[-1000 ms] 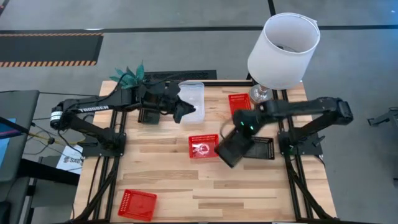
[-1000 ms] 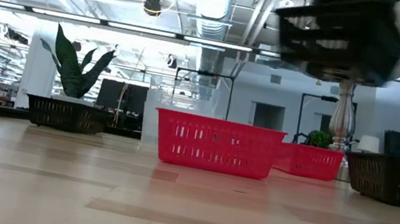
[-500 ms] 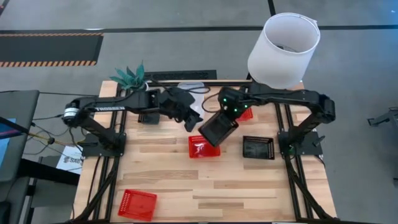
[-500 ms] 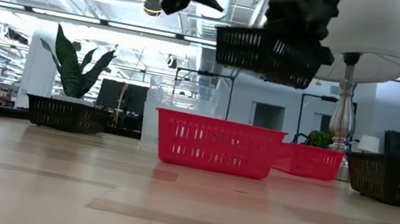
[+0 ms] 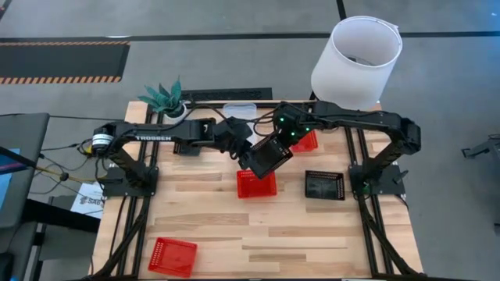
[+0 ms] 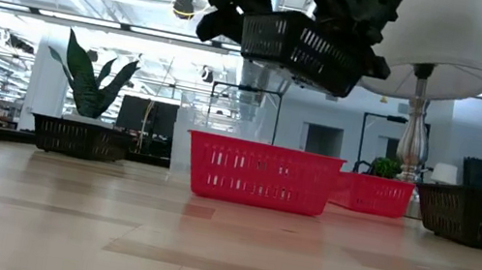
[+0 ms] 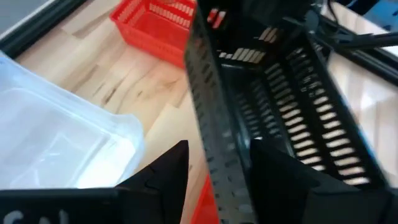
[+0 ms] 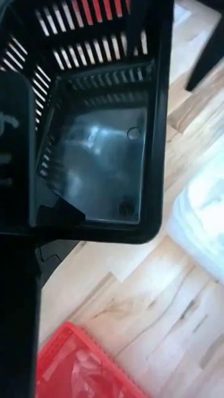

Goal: Stack baskets by color
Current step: Stack the bottom right black bin on the top black bin

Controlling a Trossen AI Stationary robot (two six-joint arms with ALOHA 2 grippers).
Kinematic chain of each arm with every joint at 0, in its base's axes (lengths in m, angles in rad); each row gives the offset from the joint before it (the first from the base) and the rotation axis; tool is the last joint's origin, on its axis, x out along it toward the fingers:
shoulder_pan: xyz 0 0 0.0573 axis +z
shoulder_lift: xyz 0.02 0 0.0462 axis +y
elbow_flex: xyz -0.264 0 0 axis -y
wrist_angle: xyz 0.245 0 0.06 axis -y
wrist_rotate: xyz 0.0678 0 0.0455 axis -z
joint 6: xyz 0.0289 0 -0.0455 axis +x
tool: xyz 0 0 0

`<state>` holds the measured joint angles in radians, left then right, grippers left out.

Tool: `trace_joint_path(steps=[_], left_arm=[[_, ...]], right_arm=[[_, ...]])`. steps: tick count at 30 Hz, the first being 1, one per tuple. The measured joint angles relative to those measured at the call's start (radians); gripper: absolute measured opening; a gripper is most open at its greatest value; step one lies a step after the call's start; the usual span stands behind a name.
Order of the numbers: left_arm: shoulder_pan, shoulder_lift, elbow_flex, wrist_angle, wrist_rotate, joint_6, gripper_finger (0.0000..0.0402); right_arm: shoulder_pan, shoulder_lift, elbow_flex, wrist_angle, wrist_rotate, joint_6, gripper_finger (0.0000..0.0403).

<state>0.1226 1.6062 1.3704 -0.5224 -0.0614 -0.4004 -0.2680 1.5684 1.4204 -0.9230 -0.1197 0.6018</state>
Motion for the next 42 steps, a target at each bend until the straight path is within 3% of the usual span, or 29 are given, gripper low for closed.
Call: trace_joint_path(steps=[4, 10, 15, 19, 26, 32, 37, 42], left_arm=[[0.0, -0.006, 0.0, -0.009, -0.026, 0.002, 0.0127], [-0.005, -0.003, 0.0, -0.049, -0.015, 0.005, 0.0012], [-0.005, -0.004, 0.0, -0.068, -0.026, 0.007, 0.0002], [-0.007, -0.004, 0.0, -0.072, -0.026, 0.006, 0.0], [-0.006, -0.003, -0.001, -0.076, -0.038, 0.007, 0.0], [0.01, -0.038, 0.09, -0.19, -0.116, 0.015, 0.0], [0.061, -0.08, 0.18, -0.316, -0.177, 0.005, 0.0], [0.109, -0.187, 0.191, -0.571, -0.295, -0.118, 0.0]], right_arm=[[0.0, 0.0, 0.0, 0.018, -0.013, 0.001, 0.0005], [0.006, 0.0, -0.001, 0.072, -0.059, 0.003, 0.0006], [0.023, 0.0, -0.003, 0.109, -0.058, -0.019, 0.0012], [0.031, 0.0, -0.003, 0.112, -0.059, -0.071, 0.0044], [0.024, -0.019, -0.002, 0.148, -0.09, -0.095, 0.0167], [-0.004, -0.151, 0.002, 0.198, -0.098, -0.083, 0.0262], [-0.004, -0.291, 0.003, 0.307, -0.046, -0.103, 0.0286], [0.032, -0.385, 0.003, 0.331, 0.013, -0.143, 0.0286]])
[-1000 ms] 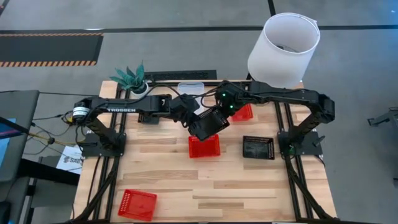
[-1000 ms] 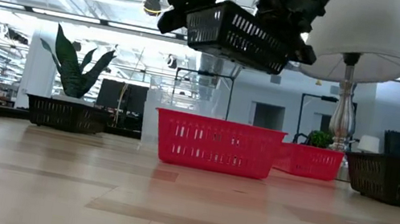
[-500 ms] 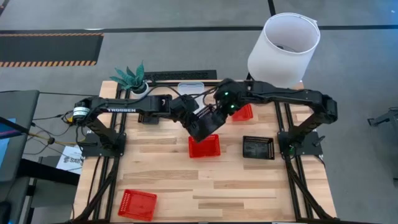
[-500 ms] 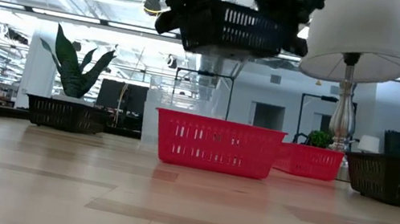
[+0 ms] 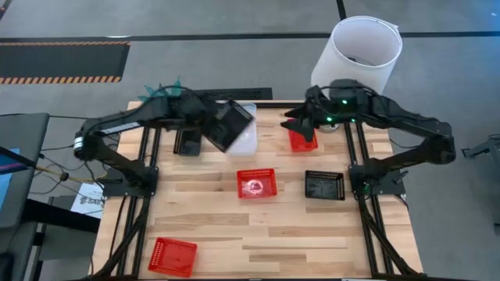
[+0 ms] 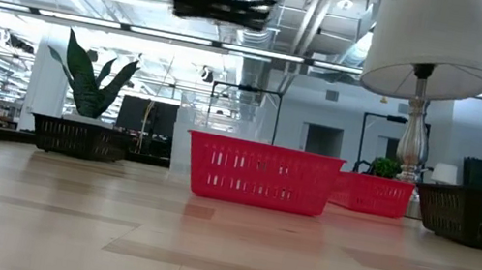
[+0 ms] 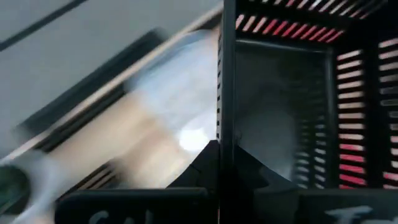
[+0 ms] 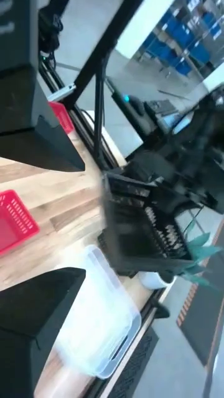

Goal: Stack baskets by color
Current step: Stack the bottom right black bin on the top black bin

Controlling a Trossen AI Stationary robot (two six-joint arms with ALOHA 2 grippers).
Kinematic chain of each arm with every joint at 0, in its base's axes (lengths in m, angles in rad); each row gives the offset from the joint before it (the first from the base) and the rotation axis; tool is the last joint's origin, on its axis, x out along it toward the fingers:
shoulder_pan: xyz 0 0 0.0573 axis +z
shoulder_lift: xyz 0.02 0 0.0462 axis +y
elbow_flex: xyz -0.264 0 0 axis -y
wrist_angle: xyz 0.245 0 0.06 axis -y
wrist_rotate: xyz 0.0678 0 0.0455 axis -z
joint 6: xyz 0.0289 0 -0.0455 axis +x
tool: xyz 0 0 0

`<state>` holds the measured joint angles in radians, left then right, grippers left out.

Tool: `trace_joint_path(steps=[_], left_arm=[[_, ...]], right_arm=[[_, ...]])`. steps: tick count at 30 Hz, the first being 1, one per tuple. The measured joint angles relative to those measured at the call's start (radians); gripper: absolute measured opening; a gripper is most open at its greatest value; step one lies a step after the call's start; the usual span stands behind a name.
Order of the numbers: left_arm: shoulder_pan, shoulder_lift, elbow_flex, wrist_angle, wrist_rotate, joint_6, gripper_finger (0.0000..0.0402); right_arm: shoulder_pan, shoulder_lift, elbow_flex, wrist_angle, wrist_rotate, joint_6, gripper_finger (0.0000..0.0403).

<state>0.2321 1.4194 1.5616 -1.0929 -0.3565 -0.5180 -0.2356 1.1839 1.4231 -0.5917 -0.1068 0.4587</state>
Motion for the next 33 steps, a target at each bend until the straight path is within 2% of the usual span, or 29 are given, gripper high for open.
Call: trace_joint_path(steps=[5, 9, 13, 16, 18, 22, 33], left_arm=[[0.014, -0.117, -0.001, -0.25, -0.126, -0.17, 0.0], [0.006, -0.216, -0.089, -0.299, -0.142, -0.322, 0.0], [-0.024, -0.316, -0.294, -0.253, -0.068, -0.457, 0.0], [-0.03, -0.363, -0.474, -0.114, 0.014, -0.512, 0.0], [-0.009, -0.382, -0.569, -0.032, 0.018, -0.534, 0.0], [0.112, -0.395, -0.684, 0.049, 0.025, -0.478, 0.0], [0.454, -0.378, -0.749, 0.177, 0.092, -0.218, 0.0]], right_arm=[[0.066, -0.026, -0.002, -0.022, 0.042, -0.026, 0.0286], [0.106, -0.017, -0.003, -0.04, 0.064, -0.05, 0.0286], [0.121, 0.01, -0.002, -0.049, 0.065, -0.077, 0.0286], [0.116, 0.034, -0.004, -0.08, 0.079, -0.09, 0.0286], [0.116, 0.053, -0.003, -0.112, 0.08, -0.093, 0.0286], [0.116, 0.087, -0.003, -0.145, 0.081, -0.124, 0.0286], [0.117, 0.17, -0.005, -0.219, 0.081, -0.111, 0.0286]])
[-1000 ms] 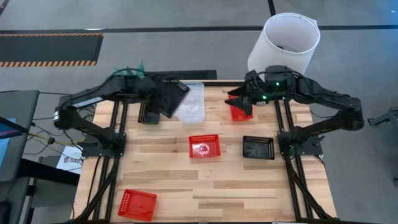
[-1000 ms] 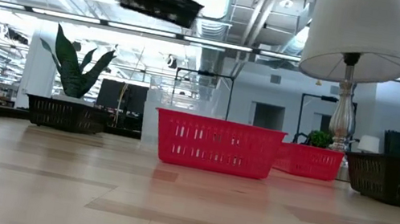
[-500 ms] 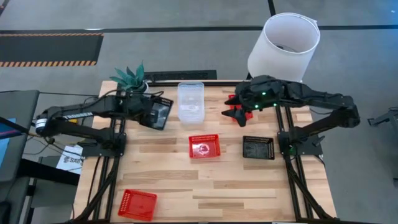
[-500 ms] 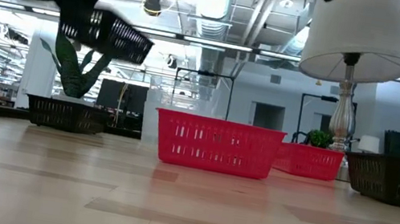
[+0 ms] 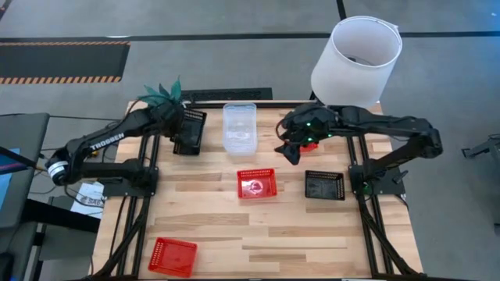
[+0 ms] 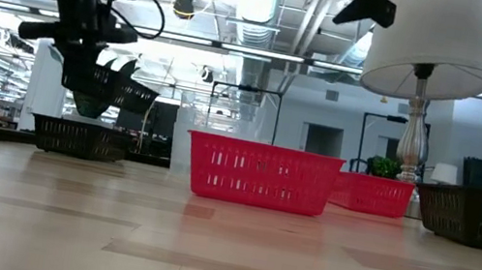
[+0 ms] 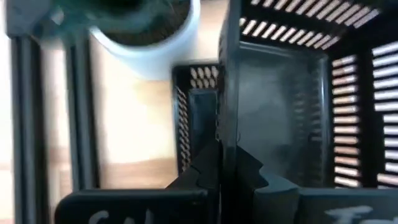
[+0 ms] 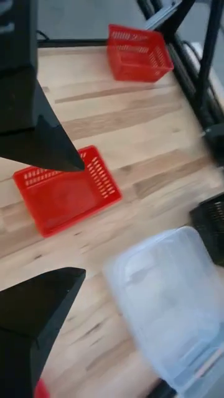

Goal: Stack baskets by color
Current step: Stack the bottom right black bin on the top black bin

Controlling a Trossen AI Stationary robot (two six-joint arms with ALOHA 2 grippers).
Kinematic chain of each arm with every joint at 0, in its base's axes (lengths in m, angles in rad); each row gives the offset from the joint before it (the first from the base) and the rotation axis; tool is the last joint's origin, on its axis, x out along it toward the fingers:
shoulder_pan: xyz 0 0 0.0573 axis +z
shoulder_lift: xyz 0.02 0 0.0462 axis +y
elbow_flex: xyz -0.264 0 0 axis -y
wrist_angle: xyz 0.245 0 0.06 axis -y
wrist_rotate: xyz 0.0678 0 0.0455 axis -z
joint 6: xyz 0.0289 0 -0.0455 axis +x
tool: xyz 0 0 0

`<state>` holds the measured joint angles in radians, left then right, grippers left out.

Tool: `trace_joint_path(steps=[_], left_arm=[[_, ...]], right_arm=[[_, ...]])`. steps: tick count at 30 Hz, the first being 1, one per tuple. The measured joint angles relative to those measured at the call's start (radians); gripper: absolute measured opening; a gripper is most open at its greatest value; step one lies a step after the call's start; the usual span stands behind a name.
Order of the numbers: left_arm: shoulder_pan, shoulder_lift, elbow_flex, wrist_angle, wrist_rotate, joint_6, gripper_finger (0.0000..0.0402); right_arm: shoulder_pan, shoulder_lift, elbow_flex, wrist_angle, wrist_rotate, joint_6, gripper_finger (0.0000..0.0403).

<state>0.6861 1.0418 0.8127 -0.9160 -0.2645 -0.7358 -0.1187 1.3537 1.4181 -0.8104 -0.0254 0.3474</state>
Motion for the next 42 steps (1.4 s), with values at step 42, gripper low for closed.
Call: trace_joint_path(steps=[42], left_arm=[[-0.096, 0.098, -0.116, 0.096, -0.083, -0.122, 0.0]], right_arm=[[0.021, 0.026, 0.001, -0.02, 0.0, -0.097, 0.0286]])
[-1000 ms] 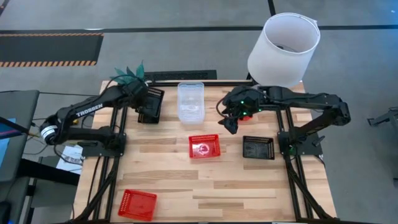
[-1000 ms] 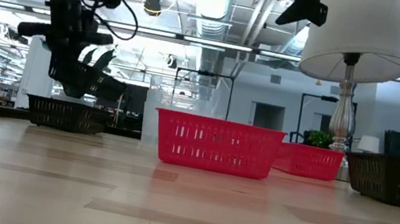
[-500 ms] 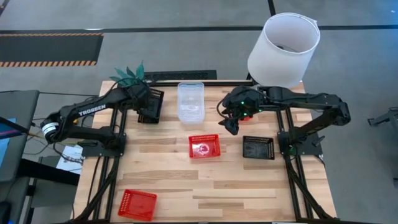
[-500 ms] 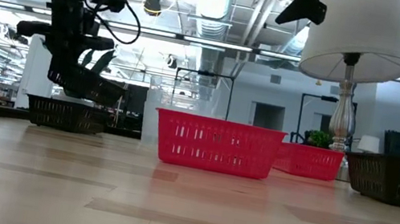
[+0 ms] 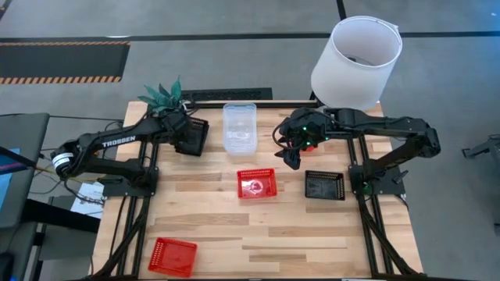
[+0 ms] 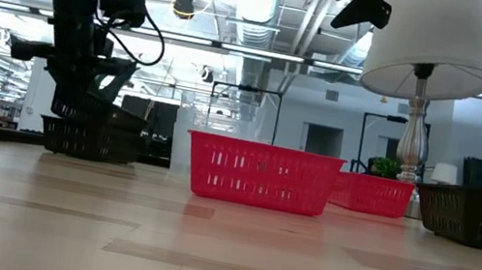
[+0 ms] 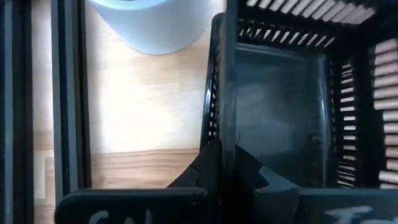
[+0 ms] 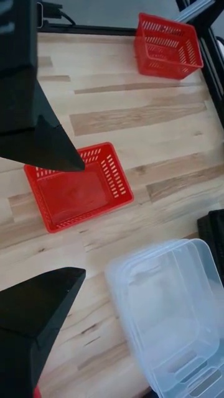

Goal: Stack baskets by color
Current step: Stack the bottom right black bin on the top black bin, then stack the black bin on the stacked black bins

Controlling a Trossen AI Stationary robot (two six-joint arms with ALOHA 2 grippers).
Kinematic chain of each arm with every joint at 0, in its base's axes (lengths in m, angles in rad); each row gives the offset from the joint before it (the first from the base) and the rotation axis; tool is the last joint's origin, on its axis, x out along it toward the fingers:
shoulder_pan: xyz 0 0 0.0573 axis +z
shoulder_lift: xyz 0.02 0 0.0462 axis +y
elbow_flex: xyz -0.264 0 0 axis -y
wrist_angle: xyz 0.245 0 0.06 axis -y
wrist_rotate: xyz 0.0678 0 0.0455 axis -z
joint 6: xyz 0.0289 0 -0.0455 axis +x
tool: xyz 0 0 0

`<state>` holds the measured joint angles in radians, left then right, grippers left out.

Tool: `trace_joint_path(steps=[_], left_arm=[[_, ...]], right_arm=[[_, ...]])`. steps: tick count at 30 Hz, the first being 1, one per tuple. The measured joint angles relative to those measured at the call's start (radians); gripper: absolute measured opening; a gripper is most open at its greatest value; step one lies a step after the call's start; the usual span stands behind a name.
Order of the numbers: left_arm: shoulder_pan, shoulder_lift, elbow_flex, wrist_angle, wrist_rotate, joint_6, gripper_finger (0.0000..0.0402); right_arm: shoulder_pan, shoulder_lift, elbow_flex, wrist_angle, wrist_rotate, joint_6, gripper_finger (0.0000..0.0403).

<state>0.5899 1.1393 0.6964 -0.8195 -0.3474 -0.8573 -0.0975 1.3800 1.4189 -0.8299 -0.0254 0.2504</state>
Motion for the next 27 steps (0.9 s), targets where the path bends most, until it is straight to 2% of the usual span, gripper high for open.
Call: trace_joint_path(steps=[7, 15, 20, 27], left_arm=[[0.0, 0.0, -0.003, 0.002, 0.036, -0.003, 0.0007], [0.001, 0.0, -0.06, 0.002, 0.064, -0.061, 0.0076], [-0.003, 0.0, -0.068, 0.005, 0.064, -0.098, 0.0097], [-0.048, -0.042, -0.016, 0.003, 0.051, -0.067, 0.0099]], right_arm=[[0.0, 0.0, 0.0, 0.0, 0.0, -0.014, 0.0286], [0.023, 0.0, 0.0, -0.006, -0.001, -0.016, 0.0286], [0.039, 0.0, 0.0, -0.01, -0.002, -0.016, 0.0286], [0.058, -0.023, 0.002, -0.167, -0.002, -0.025, 0.0286]])
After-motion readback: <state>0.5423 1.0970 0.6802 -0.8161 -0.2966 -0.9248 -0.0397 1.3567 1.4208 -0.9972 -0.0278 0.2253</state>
